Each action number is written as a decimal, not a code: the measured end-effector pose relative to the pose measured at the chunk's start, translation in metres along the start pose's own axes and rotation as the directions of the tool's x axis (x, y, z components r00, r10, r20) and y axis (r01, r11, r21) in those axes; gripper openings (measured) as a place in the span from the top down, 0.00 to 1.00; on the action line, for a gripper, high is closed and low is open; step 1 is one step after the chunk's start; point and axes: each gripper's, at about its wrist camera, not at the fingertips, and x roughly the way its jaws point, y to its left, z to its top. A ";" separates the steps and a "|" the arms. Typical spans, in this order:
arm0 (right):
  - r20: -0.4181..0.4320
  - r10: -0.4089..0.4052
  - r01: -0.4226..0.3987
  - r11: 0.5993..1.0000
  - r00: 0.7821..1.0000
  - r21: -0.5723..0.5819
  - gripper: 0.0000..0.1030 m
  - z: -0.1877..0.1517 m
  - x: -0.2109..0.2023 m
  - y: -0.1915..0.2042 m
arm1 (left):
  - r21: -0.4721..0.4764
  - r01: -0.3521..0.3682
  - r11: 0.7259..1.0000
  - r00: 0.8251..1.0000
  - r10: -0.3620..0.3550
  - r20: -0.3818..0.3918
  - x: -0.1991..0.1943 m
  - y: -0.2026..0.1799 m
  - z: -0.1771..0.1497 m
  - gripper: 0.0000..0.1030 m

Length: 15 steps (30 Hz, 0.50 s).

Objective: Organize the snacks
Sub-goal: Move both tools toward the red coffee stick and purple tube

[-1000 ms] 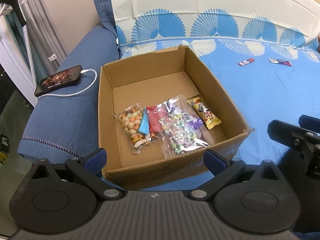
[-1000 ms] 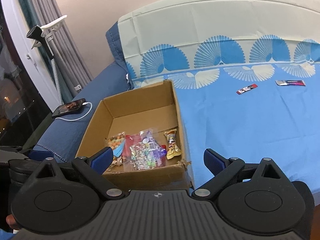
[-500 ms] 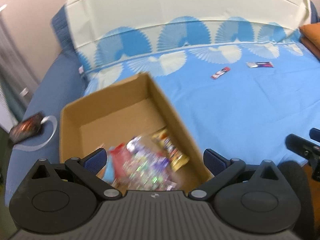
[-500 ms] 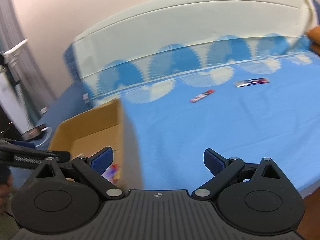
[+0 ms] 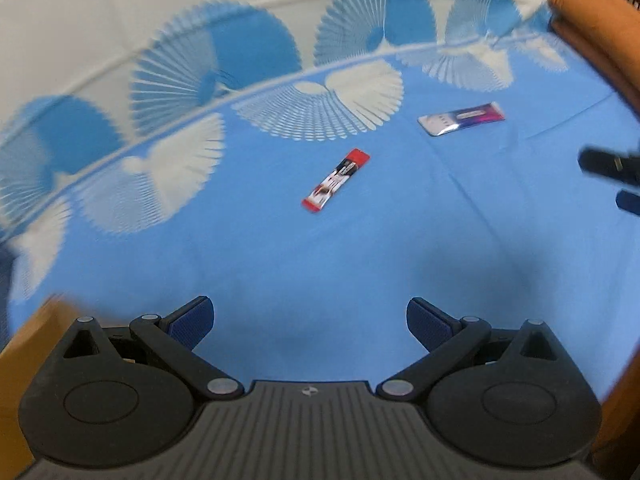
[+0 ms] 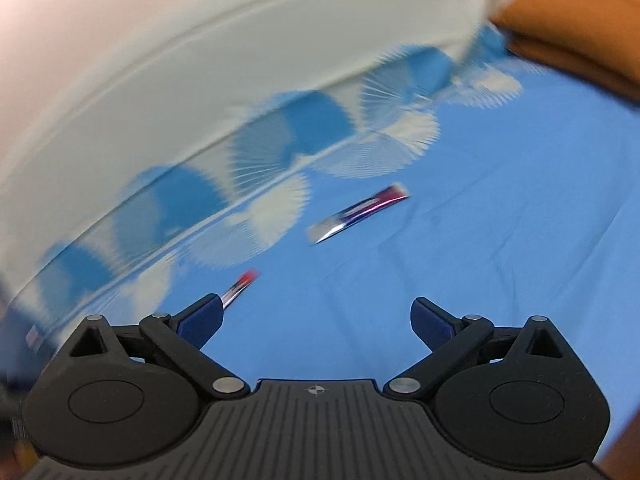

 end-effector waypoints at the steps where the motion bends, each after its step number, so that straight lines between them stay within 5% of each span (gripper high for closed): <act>1: -0.010 -0.022 0.023 0.999 1.000 0.028 0.03 0.011 0.025 -0.006 | -0.001 -0.004 1.000 1.000 0.004 -0.007 0.020 -0.002 0.012 0.00; 6: -0.072 -0.172 0.177 0.983 0.982 0.055 0.03 0.048 0.152 -0.025 | -0.013 0.023 1.000 0.999 -0.023 -0.031 0.103 0.000 0.062 0.00; 13: -0.085 -0.142 0.155 0.972 0.986 0.175 0.00 0.076 0.263 -0.021 | -0.019 0.092 0.996 0.994 -0.092 -0.054 0.187 0.009 0.093 0.00; 15: -0.062 -0.216 0.222 0.966 0.975 0.132 0.00 0.074 0.278 -0.009 | -0.030 0.083 0.996 0.996 -0.082 0.028 0.185 0.011 0.090 0.00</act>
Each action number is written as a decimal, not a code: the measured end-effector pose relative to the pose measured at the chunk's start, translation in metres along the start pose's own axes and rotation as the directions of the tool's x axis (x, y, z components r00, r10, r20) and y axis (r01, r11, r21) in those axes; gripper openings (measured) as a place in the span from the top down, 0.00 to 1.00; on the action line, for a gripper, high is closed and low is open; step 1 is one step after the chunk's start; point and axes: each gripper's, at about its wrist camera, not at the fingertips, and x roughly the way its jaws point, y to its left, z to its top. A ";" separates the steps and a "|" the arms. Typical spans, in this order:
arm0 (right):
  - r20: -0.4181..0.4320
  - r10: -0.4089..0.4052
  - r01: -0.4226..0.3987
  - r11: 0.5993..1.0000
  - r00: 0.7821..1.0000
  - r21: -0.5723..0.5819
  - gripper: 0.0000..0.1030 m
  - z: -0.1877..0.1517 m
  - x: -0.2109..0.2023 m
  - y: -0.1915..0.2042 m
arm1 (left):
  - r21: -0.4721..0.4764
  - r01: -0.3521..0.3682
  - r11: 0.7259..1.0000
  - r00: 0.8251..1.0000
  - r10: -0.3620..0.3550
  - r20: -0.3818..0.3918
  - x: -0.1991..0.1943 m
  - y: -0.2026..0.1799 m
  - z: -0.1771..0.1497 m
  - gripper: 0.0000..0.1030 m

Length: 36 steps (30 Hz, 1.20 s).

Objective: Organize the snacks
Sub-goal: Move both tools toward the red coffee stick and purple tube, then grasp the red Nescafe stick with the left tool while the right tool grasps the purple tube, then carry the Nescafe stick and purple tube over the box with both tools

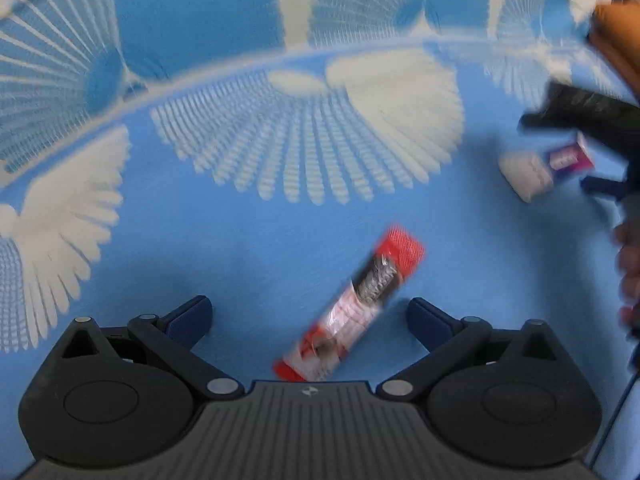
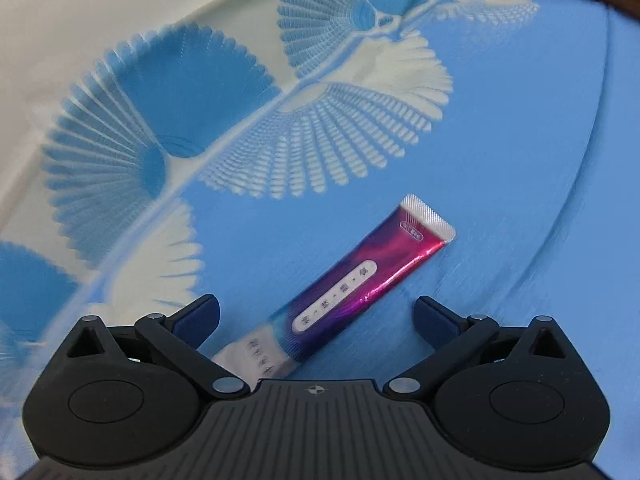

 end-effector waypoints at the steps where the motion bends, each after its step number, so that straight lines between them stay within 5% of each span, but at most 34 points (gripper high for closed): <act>1: 0.030 -0.025 0.026 0.999 0.999 -0.035 0.00 -0.005 0.003 0.009 | 0.007 0.004 1.000 1.000 -0.004 0.012 0.000 0.001 -0.001 0.00; 14: 0.121 -0.155 0.179 0.959 0.980 -0.219 0.00 -0.027 0.015 0.035 | 0.064 0.031 0.997 0.999 -0.031 -0.016 0.001 0.001 0.004 0.00; 15: 0.132 -0.158 0.185 0.956 0.979 -0.229 0.00 -0.029 0.015 0.036 | 0.069 0.034 0.997 0.999 -0.032 -0.023 0.000 0.002 0.006 0.07; 17: 0.121 -0.141 0.168 0.953 0.983 -0.250 0.00 -0.029 0.014 0.035 | 0.078 0.038 0.996 0.999 -0.041 0.029 -0.014 0.002 0.003 0.55; 18: 0.110 -0.128 0.153 0.955 0.986 -0.253 0.07 -0.027 0.012 0.032 | 0.095 0.042 0.995 0.999 -0.045 0.027 -0.018 0.001 0.004 0.89; 22: 0.164 -0.106 0.145 0.957 0.981 -0.251 0.52 -0.033 -0.004 0.018 | 0.053 0.039 0.998 0.999 -0.040 0.016 -0.032 0.004 -0.004 0.88; 25: 0.149 -0.074 0.113 0.956 0.986 -0.270 0.73 -0.037 -0.017 0.004 | 0.009 0.057 0.998 0.998 -0.057 0.009 -0.055 0.007 -0.018 0.88; 30: 0.026 0.020 -0.013 0.965 0.999 -0.264 0.82 -0.062 -0.063 -0.011 | -0.017 0.100 0.995 0.995 -0.100 0.021 -0.116 0.002 -0.053 0.88; 36: -0.001 0.156 -0.153 0.964 0.988 -0.220 0.83 -0.107 -0.157 -0.019 | -0.071 0.146 0.987 0.989 -0.144 0.045 -0.198 -0.005 -0.107 0.88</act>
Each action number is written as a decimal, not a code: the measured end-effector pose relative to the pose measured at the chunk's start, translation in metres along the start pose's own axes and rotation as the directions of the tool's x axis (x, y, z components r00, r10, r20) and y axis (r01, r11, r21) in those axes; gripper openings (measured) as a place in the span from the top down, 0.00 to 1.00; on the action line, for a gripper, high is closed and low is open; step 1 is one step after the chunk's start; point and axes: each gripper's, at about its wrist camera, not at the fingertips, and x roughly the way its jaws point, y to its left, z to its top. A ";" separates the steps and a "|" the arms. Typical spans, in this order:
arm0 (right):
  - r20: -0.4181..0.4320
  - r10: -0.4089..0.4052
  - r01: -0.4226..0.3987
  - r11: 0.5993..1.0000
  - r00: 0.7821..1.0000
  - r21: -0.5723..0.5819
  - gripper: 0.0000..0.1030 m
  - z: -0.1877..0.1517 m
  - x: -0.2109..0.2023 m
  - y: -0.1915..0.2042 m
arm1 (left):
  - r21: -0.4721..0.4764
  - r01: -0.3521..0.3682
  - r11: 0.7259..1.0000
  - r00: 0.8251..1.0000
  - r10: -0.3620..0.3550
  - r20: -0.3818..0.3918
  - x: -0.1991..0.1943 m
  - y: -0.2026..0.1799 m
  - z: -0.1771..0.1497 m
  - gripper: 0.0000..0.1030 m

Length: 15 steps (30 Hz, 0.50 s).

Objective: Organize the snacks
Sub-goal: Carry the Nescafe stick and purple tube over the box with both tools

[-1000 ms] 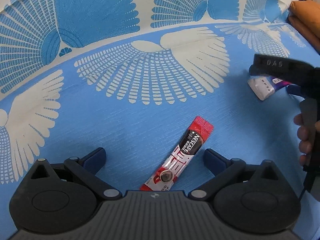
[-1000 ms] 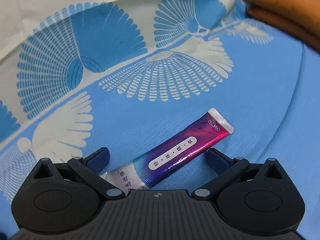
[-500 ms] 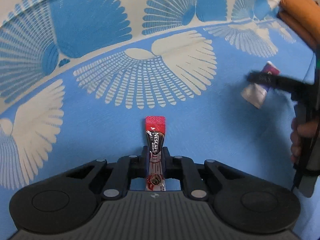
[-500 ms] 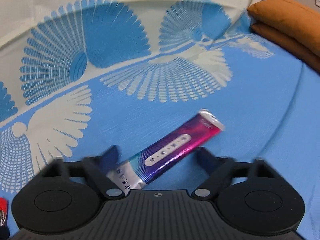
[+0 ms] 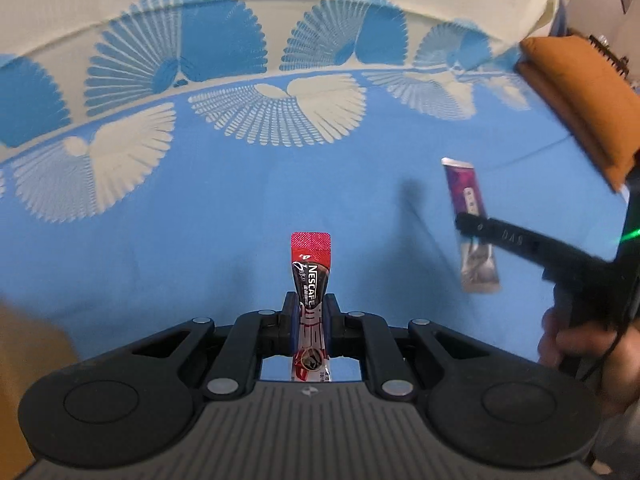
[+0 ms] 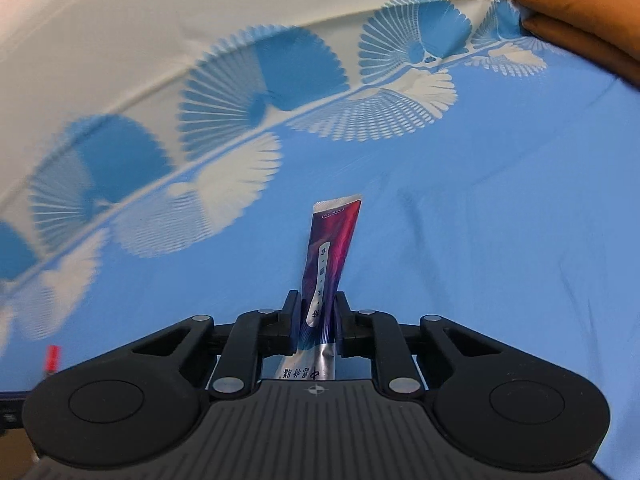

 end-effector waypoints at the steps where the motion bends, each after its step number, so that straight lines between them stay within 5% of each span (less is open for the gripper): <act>1: 0.006 0.022 -0.022 1.000 1.000 0.006 0.83 -0.007 -0.017 0.003 | -0.005 -0.001 1.000 1.000 0.001 0.012 -0.016 -0.002 -0.008 0.88; 7: 0.036 0.153 -0.152 0.988 0.988 -0.006 0.83 -0.047 -0.132 0.030 | -0.088 0.008 0.996 0.995 0.001 0.098 -0.122 -0.005 -0.062 0.88; 15: -0.027 0.340 -0.340 0.930 0.940 -0.140 0.82 -0.111 -0.271 0.086 | -0.177 -0.106 0.978 0.978 0.135 0.161 -0.240 0.007 -0.158 0.88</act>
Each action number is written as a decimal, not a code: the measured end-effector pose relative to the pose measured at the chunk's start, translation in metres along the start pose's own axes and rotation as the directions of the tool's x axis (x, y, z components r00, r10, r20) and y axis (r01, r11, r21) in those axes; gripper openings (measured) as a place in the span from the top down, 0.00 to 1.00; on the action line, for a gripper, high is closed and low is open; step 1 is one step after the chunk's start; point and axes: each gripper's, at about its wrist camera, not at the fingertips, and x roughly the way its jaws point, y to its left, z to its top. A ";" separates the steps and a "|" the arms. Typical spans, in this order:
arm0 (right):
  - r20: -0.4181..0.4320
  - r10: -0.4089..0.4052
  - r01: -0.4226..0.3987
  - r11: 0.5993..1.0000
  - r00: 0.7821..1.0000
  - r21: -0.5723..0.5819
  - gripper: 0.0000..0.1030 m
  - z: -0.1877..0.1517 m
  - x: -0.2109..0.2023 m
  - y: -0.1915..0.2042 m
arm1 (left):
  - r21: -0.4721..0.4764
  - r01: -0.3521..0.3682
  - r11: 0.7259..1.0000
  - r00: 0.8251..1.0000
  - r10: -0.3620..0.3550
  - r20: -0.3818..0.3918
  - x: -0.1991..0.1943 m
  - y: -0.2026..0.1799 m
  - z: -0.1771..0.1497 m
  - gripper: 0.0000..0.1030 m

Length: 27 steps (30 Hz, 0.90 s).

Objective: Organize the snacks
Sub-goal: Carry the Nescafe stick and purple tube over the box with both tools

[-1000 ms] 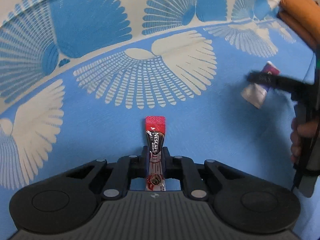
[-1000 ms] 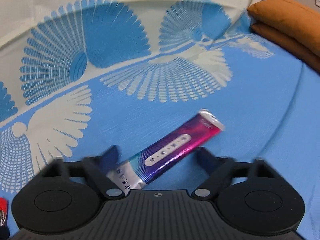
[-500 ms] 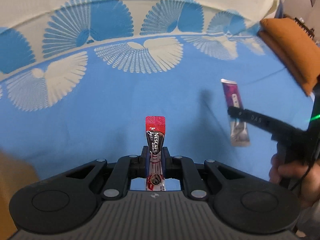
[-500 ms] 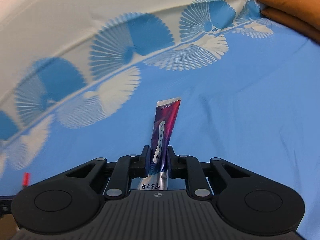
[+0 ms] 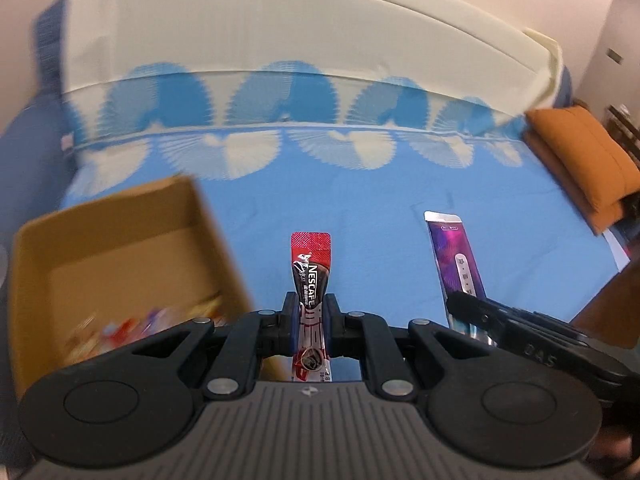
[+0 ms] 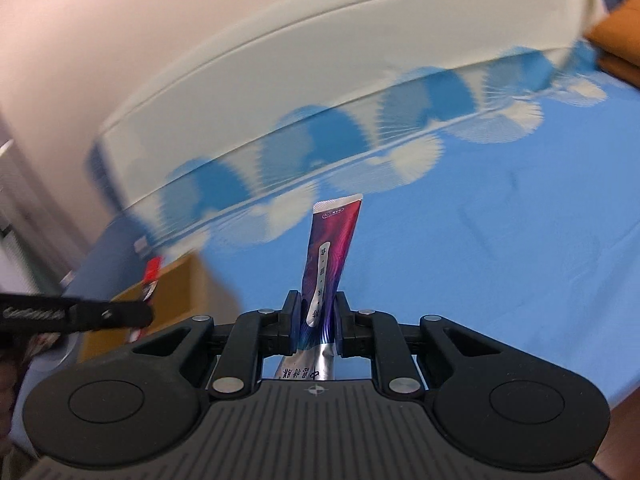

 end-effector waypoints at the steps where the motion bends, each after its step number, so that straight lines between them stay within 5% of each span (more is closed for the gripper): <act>1: -0.014 0.023 -0.023 1.000 1.000 -0.006 0.82 -0.006 -0.008 0.010 | -0.009 -0.013 1.000 1.000 0.013 0.000 -0.011 0.006 -0.010 0.88; 11: -0.130 0.155 -0.172 0.977 0.979 -0.128 0.82 -0.063 -0.056 0.092 | -0.109 -0.127 0.986 0.991 0.131 0.029 -0.095 0.060 -0.103 0.88; 27: -0.044 0.157 -0.163 0.962 0.987 -0.222 0.82 -0.075 -0.111 0.116 | -0.157 -0.119 0.980 0.983 0.138 0.123 -0.144 0.063 -0.130 0.88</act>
